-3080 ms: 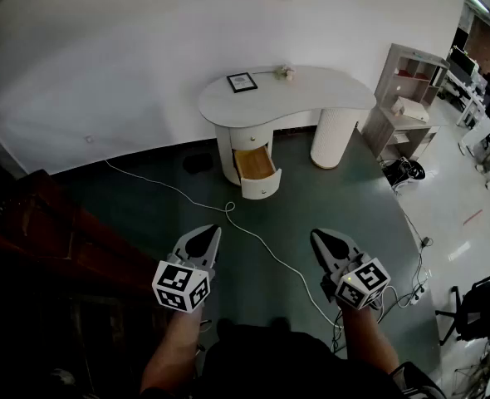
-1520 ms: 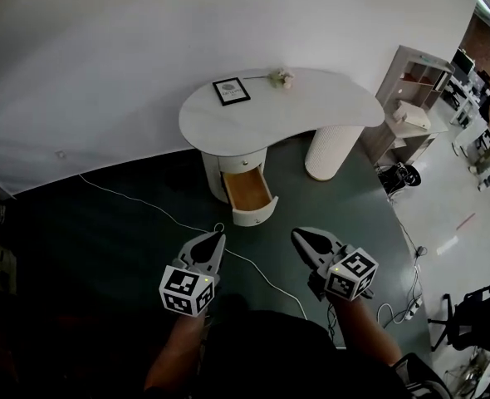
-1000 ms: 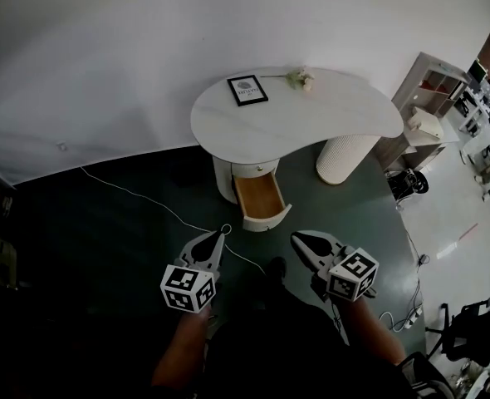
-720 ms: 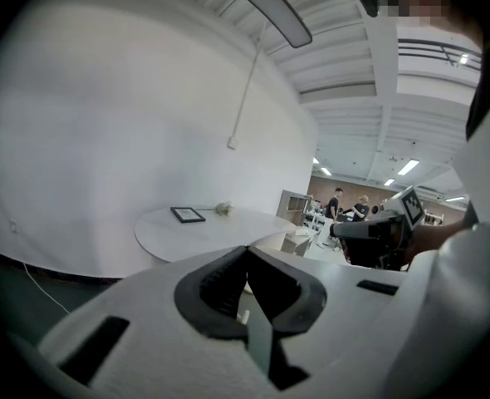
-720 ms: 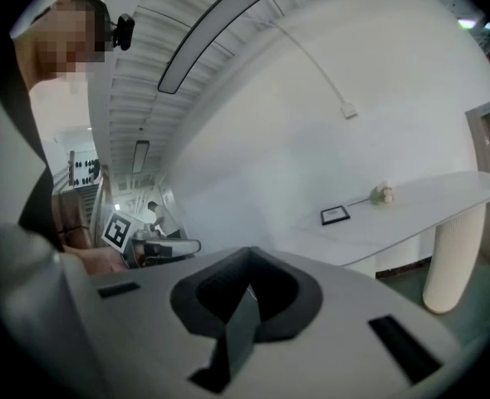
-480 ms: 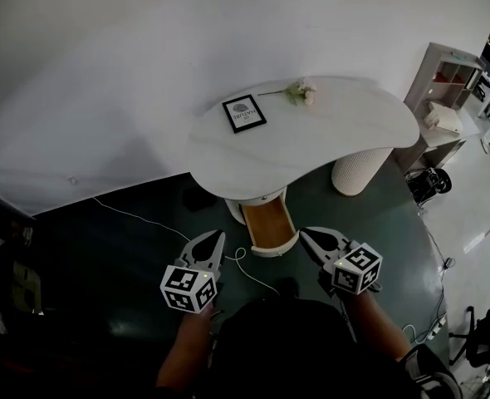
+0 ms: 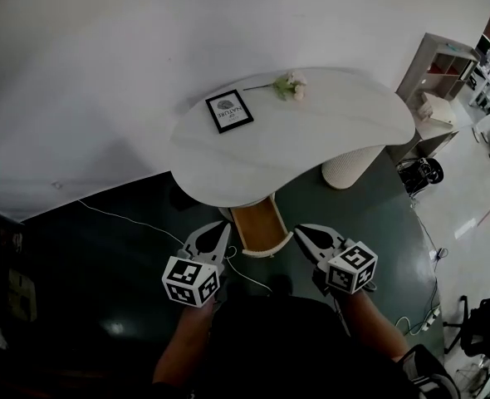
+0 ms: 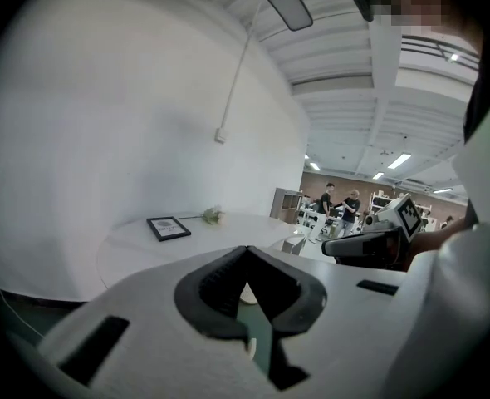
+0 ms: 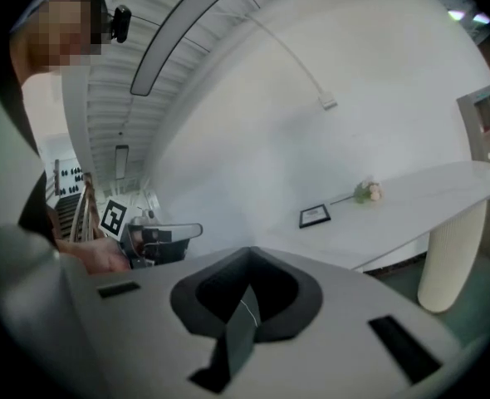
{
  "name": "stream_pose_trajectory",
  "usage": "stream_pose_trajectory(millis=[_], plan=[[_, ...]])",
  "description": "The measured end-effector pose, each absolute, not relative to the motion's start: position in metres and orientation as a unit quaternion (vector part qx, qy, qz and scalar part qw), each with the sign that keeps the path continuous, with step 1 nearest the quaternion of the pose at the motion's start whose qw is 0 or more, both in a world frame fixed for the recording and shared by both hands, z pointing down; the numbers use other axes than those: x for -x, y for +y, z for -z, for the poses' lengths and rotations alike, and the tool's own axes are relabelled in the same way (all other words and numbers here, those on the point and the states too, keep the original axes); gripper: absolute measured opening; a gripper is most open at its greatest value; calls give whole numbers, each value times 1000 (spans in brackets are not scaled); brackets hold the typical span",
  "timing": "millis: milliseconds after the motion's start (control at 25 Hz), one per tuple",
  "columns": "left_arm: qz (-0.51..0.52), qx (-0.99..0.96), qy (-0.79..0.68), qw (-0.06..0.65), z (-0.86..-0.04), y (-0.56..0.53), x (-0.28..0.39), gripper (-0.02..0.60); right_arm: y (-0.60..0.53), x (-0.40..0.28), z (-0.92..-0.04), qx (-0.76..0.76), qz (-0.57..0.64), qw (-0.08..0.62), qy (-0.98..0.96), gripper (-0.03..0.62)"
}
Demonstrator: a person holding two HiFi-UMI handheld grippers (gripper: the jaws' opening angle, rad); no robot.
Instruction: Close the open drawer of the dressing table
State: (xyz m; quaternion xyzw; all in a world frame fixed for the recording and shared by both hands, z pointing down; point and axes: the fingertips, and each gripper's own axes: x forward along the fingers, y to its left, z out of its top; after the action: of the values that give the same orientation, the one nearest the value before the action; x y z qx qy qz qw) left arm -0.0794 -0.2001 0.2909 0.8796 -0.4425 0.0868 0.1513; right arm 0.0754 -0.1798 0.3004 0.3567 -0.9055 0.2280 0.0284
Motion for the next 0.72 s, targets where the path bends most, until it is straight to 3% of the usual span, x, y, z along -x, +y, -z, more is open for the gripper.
stream_pose_trajectory(millis=[440, 720], plan=[[-131, -900, -358, 210, -360, -200, 114, 8, -167, -21, -348, -404, -289, 62, -866, 5], [-165, -897, -330, 245, -412, -199, 95, 8, -153, -35, -411, -411, -337, 90, -842, 5]])
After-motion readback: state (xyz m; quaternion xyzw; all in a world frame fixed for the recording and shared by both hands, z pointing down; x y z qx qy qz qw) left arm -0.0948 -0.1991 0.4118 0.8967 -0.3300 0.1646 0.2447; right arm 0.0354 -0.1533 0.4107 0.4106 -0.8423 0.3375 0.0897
